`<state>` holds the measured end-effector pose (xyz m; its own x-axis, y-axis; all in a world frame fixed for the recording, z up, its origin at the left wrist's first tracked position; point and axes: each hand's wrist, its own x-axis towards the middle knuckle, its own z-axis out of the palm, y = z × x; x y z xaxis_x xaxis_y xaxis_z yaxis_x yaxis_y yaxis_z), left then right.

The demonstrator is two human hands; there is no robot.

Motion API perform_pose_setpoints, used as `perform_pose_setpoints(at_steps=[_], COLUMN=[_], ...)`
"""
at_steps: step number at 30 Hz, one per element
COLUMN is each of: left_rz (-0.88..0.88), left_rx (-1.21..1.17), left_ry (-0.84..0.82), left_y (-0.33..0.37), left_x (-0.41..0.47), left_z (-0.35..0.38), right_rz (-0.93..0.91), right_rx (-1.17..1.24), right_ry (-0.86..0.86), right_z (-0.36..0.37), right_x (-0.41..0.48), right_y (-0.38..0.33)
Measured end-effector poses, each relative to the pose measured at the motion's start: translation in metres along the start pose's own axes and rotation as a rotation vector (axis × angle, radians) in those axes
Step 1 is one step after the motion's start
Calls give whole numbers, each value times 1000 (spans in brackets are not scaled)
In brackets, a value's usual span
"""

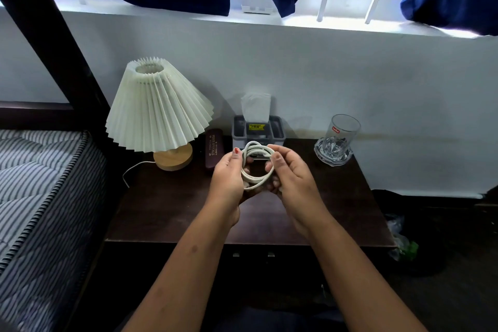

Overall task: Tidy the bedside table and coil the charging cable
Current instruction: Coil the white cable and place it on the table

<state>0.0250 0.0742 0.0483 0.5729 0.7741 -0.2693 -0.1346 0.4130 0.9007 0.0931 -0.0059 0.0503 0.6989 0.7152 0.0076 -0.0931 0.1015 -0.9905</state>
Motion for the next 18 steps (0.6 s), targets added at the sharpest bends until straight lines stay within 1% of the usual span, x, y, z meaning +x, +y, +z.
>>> perform_pose_setpoints(at_steps=[2,5,7,8,10,11,12,13,16,18], left_rz=[-18,-62,-84,-87,-85,-85,-83,-80,-63,-63], left_rx=[-3,-3,15,17,12,8,1,-5,-29,-52], left_ry=[-59,-166,-220,-245,-280,-292,-302,-315,-359,-375], left_y=[1,2,2,3,2,2,2,1,-1,-2], left_x=[-1,0,-1,-1,-2,-2,-2,-2,-1,-1], left_z=[1,-2,-4,-5,-6,-6,-6,-5,-3,-3], right_rz=[42,87,66,25,-62,-76,-75,-59,17,33], right_rx=[69,124,83,-21,-367,-542,-663,-721,-768,-839], right_ry=[63,104,134,164,251,303,345,370,418,440], right_z=[-2,-4,-6,-8,-15,-20,-23,-24,-21,-20], right_x=[1,2,2,2,2,3,3,2,-1,-1], right_y=[1,1,0,-2,-2,-1,-2,-3,-3,-3])
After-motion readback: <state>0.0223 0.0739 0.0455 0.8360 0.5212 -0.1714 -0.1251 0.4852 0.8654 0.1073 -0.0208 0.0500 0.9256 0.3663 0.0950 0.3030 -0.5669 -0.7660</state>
